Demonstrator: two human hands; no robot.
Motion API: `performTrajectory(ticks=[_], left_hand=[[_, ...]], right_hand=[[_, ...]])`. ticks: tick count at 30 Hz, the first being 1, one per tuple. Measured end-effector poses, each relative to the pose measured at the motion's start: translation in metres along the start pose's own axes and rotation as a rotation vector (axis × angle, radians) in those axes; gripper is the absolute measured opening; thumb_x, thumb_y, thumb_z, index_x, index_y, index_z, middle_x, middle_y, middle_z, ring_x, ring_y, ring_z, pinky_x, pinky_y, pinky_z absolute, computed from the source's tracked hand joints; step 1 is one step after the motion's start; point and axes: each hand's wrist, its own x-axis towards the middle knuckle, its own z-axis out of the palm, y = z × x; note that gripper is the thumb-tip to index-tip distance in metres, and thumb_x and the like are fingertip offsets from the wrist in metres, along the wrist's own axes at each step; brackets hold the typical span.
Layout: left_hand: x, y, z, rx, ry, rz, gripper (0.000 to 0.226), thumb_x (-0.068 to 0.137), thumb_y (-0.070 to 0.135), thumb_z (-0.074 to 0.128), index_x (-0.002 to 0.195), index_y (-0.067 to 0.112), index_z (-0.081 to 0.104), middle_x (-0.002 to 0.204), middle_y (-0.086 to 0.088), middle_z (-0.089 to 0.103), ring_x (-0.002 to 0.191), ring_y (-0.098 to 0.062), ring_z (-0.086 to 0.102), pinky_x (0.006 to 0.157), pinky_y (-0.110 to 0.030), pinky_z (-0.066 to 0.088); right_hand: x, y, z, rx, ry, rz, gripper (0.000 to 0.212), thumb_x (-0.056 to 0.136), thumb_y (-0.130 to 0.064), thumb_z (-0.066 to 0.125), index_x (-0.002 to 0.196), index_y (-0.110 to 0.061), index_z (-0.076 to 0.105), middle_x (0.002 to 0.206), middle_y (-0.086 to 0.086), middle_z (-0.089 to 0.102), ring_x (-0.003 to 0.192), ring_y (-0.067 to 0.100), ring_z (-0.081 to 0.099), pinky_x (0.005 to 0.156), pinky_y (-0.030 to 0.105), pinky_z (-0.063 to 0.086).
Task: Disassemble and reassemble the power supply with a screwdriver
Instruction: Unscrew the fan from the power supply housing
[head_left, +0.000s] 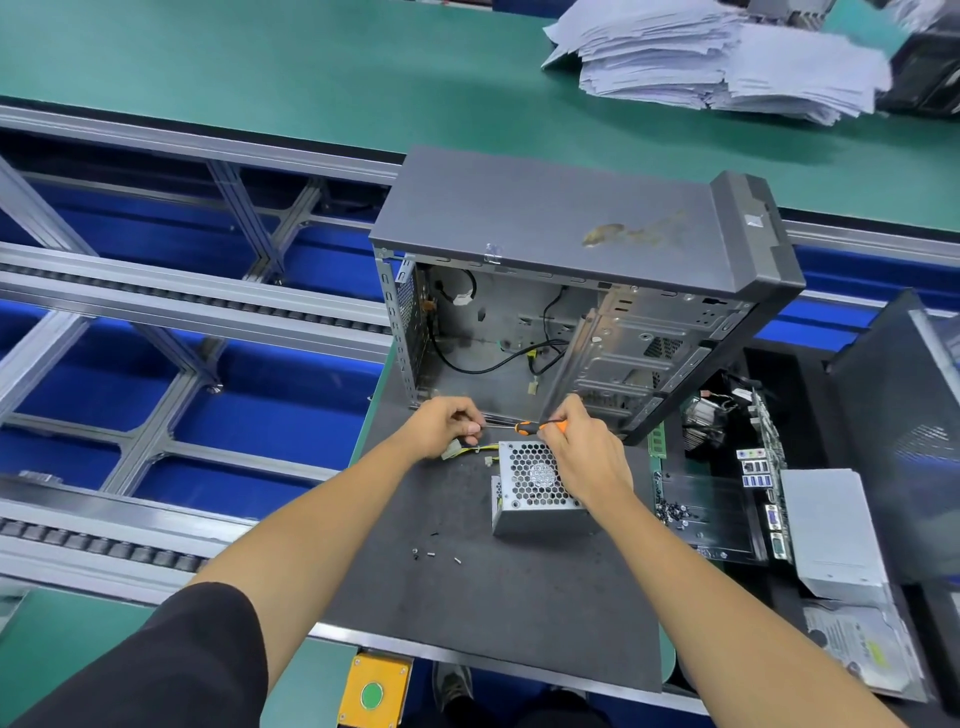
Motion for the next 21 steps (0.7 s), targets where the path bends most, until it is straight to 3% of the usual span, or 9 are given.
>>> performTrajectory(ticks=[7, 14, 21], left_hand=[[0.0, -0.001, -0.005, -0.062, 0.022, -0.022, 0.011, 0.096, -0.013, 0.055, 0.103, -0.014, 0.063, 0.093, -0.026, 0.067, 0.072, -0.022, 0.066, 0.074, -0.024, 0.058], [0.003, 0.003, -0.012, 0.084, -0.039, 0.036, 0.007, 0.094, -0.011, 0.06, 0.099, -0.011, 0.065, 0.089, -0.018, 0.07, 0.074, -0.024, 0.067, 0.078, -0.025, 0.056], [-0.002, 0.003, -0.012, 0.009, -0.074, 0.078, 0.012, 0.093, -0.011, 0.062, 0.101, -0.004, 0.065, 0.087, -0.012, 0.067, 0.078, -0.019, 0.068, 0.083, -0.03, 0.058]], right_hand=[[0.0, 0.0, 0.0, 0.015, -0.01, -0.015, 0.014, 0.093, -0.038, 0.045, 0.086, -0.028, 0.038, 0.071, -0.001, 0.062, 0.068, 0.029, 0.058, 0.067, 0.043, 0.051], [0.001, 0.002, 0.001, 0.009, -0.009, -0.029, 0.015, 0.092, -0.038, 0.045, 0.085, -0.029, 0.036, 0.069, -0.002, 0.062, 0.065, 0.027, 0.058, 0.067, 0.042, 0.051], [0.002, 0.003, 0.002, 0.027, 0.007, -0.029, 0.014, 0.092, -0.038, 0.046, 0.085, -0.029, 0.039, 0.069, -0.003, 0.062, 0.065, 0.024, 0.059, 0.066, 0.041, 0.051]])
